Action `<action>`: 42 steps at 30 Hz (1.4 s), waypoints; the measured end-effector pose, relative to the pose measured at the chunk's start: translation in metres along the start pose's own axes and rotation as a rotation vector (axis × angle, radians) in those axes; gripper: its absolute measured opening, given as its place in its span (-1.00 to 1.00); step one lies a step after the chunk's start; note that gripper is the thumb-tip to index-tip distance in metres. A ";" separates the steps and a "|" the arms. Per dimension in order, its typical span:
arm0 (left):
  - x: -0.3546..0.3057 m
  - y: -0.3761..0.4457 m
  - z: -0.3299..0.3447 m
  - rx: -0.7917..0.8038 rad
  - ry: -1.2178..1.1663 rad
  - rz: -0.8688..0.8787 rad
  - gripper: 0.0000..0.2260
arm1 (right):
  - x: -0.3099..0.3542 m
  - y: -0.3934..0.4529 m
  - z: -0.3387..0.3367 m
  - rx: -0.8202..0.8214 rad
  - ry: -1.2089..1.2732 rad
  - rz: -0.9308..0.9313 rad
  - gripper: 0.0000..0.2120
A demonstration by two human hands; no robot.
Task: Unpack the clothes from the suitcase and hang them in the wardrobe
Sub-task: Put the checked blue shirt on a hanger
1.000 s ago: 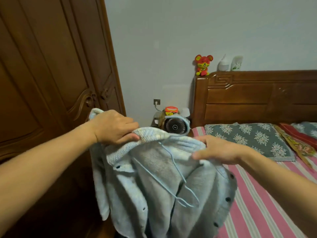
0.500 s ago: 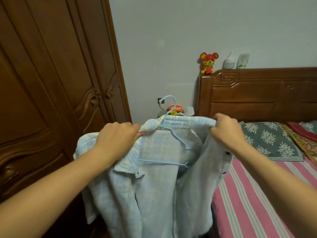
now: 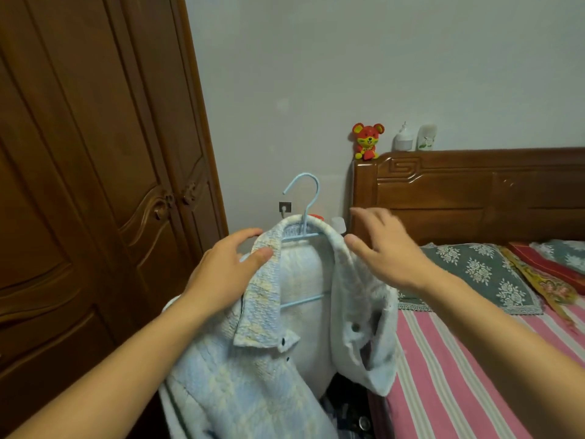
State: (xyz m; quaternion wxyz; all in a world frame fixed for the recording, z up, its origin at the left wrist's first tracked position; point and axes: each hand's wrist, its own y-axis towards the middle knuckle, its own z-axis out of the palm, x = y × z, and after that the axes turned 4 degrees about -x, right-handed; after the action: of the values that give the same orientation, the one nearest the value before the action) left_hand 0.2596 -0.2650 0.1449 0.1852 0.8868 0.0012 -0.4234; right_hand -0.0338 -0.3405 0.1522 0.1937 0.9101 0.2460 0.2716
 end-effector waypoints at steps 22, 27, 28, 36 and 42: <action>-0.025 -0.011 0.033 -0.204 0.523 0.486 -0.58 | 0.018 -0.068 -0.001 -0.382 0.063 0.202 -0.49; -0.020 -0.014 0.058 0.018 0.357 0.640 -0.56 | 0.031 -0.134 -0.001 -0.431 -0.036 0.382 -0.47; -0.019 -0.015 0.062 0.057 0.327 0.667 -0.54 | 0.035 -0.145 -0.002 -0.439 -0.056 0.409 -0.46; -0.088 0.012 0.117 0.335 0.135 0.682 -0.45 | 0.020 -0.178 -0.070 -0.544 -0.170 0.614 -0.41; -0.142 0.040 0.258 0.596 0.222 0.575 -0.43 | -0.123 -0.193 -0.098 -0.364 -0.120 0.806 -0.51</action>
State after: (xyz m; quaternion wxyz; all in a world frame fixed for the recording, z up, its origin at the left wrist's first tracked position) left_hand -0.0185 -0.3650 0.1166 0.0299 0.9060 -0.3485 -0.2384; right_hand -0.2476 -0.2323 0.0853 0.2435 0.8985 -0.1918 0.3108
